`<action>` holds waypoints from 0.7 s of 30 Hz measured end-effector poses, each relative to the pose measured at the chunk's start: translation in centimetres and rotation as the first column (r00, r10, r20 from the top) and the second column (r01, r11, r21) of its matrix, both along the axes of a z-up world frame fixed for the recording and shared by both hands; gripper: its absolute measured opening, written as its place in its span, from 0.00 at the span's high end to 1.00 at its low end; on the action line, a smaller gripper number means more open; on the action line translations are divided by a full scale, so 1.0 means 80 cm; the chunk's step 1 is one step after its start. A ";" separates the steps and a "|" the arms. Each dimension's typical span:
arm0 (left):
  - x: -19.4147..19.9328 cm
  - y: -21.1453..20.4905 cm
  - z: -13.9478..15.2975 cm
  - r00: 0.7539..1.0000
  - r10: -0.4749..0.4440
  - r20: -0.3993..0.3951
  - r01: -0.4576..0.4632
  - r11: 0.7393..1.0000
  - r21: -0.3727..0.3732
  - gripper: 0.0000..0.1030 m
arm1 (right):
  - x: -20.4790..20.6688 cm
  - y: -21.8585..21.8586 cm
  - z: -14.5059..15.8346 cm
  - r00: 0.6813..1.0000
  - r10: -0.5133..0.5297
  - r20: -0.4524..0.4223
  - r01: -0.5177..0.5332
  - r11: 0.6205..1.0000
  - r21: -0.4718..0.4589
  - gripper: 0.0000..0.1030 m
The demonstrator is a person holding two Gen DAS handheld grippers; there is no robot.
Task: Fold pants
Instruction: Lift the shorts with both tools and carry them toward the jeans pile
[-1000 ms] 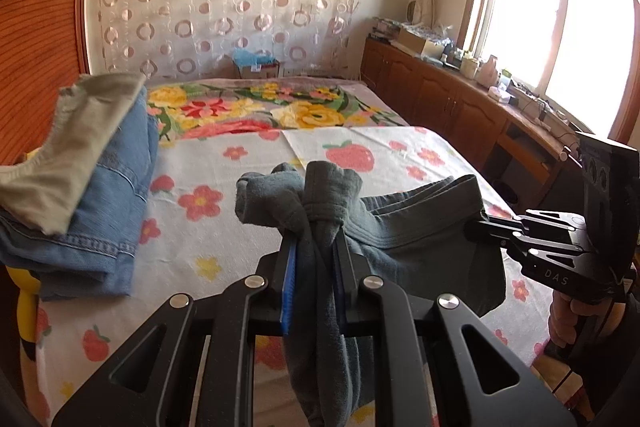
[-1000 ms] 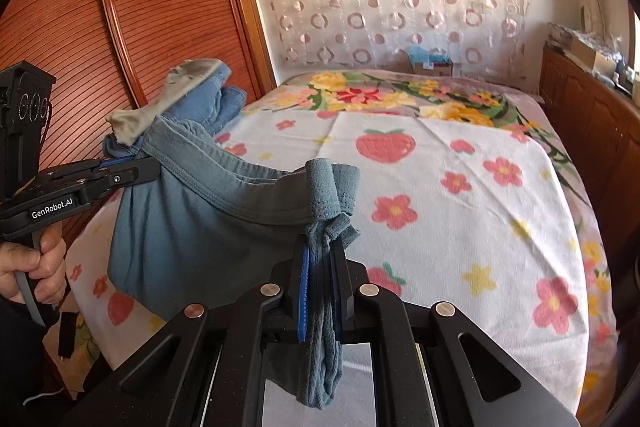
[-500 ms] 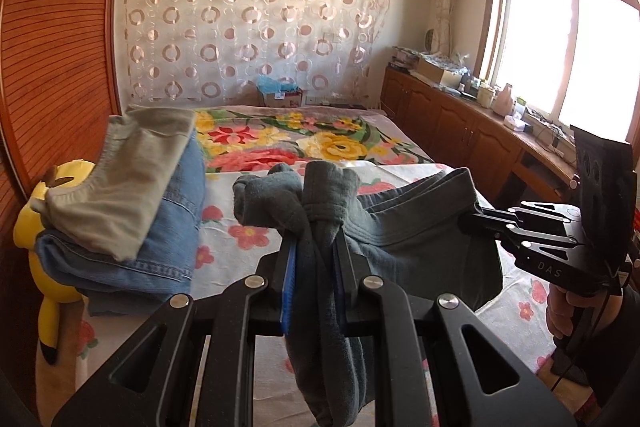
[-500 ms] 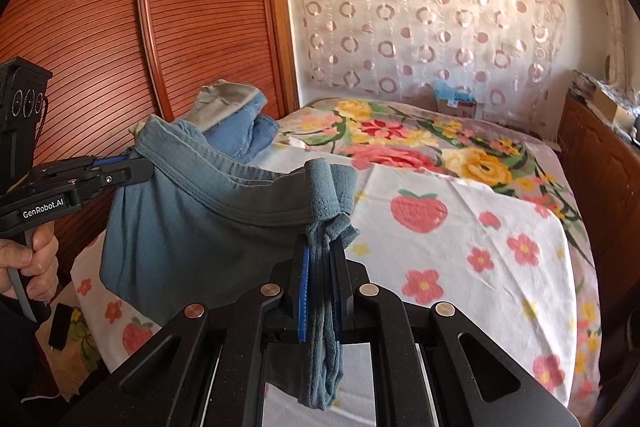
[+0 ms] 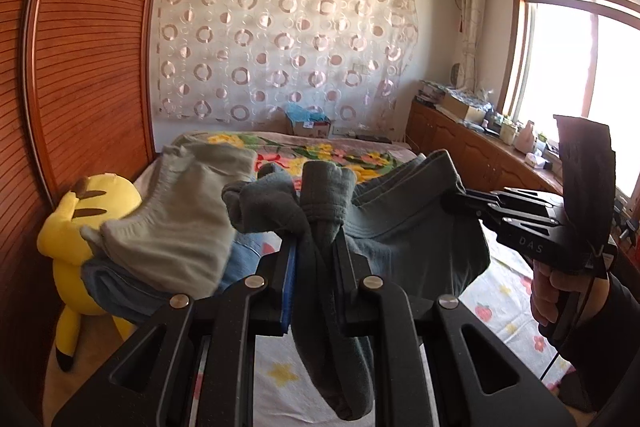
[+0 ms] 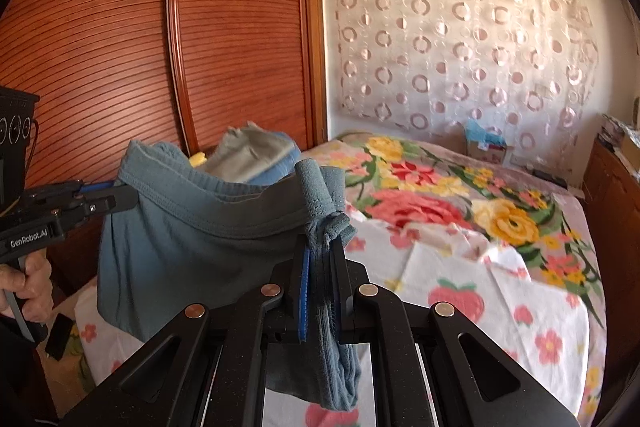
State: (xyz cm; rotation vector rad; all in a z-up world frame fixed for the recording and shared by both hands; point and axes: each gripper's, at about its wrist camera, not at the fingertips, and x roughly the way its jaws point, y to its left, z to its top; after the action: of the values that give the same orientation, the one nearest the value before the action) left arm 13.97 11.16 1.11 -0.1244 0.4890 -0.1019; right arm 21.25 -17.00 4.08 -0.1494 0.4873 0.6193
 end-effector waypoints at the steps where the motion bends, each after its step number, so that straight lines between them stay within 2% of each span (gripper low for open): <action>1: 0.001 0.004 0.003 1.000 0.009 0.006 -0.009 1.000 0.002 0.83 | 0.008 0.004 0.004 1.000 0.012 0.013 -0.012 1.000 0.004 0.92; 6: 0.014 0.035 0.018 0.997 0.072 0.034 -0.073 0.997 0.015 0.83 | 0.062 0.030 0.017 0.995 0.072 0.067 -0.073 0.997 0.021 0.92; 10: 0.026 0.063 0.023 0.991 0.125 0.053 -0.126 0.992 0.008 0.83 | 0.101 0.051 0.010 0.990 0.114 0.086 -0.117 0.993 0.030 0.92; 21: 0.044 0.120 -0.006 0.970 0.243 0.033 -0.242 0.970 -0.027 0.83 | 0.191 0.106 -0.013 0.967 0.230 0.113 -0.229 0.973 -0.024 0.92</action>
State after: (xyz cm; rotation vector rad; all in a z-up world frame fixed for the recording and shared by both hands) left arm 17.45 20.77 0.66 -0.2033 0.4333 0.1297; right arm 36.56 -8.54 3.02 -0.2528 0.3640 0.8305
